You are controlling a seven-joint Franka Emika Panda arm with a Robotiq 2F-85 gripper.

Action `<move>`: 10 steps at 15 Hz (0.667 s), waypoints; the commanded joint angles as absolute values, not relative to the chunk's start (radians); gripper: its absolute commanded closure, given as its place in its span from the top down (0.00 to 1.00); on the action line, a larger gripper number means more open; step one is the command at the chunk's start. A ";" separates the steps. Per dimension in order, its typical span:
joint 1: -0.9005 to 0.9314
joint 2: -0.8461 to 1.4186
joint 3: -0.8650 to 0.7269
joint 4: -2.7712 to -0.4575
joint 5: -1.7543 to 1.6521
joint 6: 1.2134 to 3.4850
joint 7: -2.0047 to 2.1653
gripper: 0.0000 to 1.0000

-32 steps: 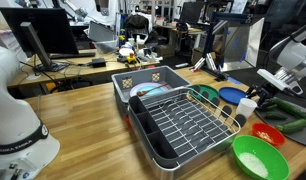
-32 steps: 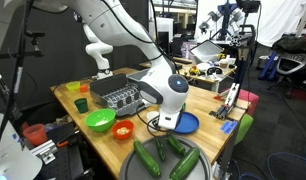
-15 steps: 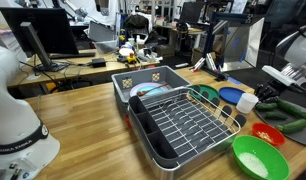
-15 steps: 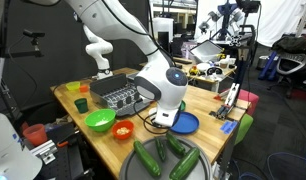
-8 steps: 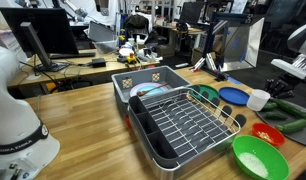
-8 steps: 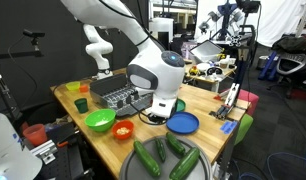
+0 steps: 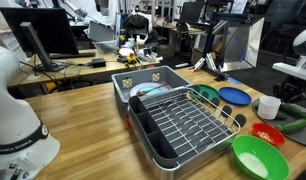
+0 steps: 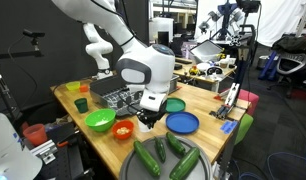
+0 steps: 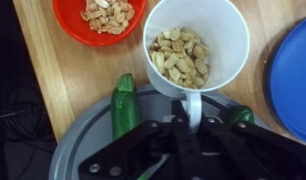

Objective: Pour the contents in the white mug into the orange bowl

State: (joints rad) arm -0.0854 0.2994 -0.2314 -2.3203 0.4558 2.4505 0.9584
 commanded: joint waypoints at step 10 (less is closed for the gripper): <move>-0.058 0.106 -0.234 -2.502 -0.003 2.495 1.324 0.02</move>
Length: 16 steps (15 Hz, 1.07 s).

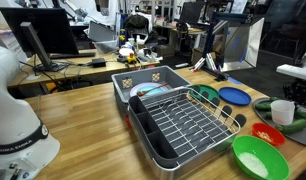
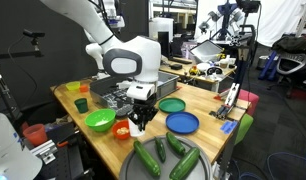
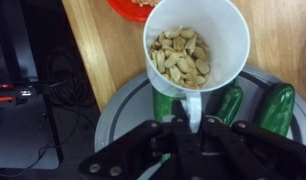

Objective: Pour the contents in the white mug into the orange bowl

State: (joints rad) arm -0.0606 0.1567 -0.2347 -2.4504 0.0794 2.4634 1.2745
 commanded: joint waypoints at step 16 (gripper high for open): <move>-0.061 0.006 -0.116 -2.633 -0.227 2.487 1.441 0.02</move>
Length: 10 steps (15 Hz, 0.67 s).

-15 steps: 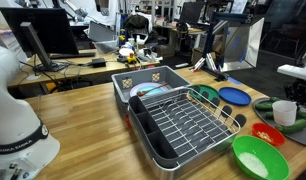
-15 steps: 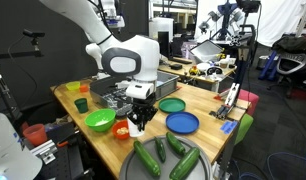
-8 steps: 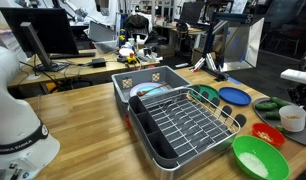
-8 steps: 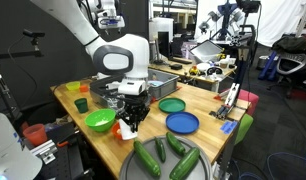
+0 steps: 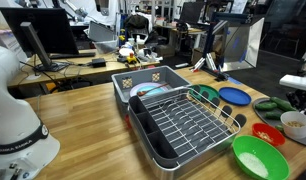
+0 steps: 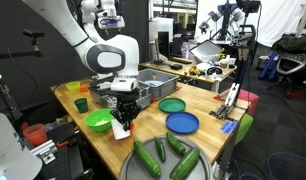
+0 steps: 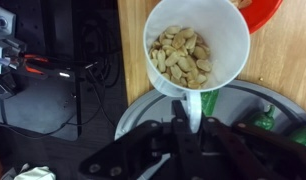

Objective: Pour the contents in the white mug into the orange bowl

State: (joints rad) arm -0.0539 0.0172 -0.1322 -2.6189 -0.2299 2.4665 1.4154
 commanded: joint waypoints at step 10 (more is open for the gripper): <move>-0.063 0.017 -0.107 -2.618 -0.207 2.470 1.425 0.09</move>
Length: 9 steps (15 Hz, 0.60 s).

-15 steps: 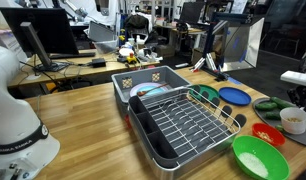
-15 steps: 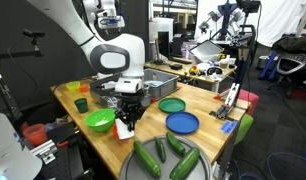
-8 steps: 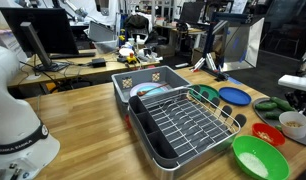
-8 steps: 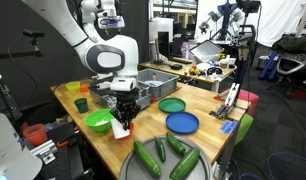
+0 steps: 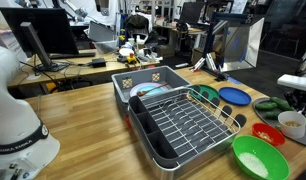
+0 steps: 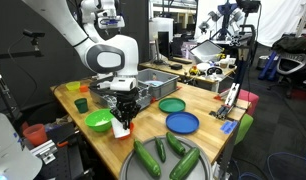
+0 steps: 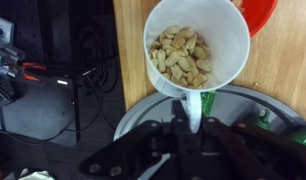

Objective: Pour the contents in the white mug into the orange bowl

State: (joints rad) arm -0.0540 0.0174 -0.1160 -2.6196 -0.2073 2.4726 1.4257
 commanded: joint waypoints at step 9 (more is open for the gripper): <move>-0.054 -0.042 -0.098 -2.622 -0.465 2.354 1.676 0.02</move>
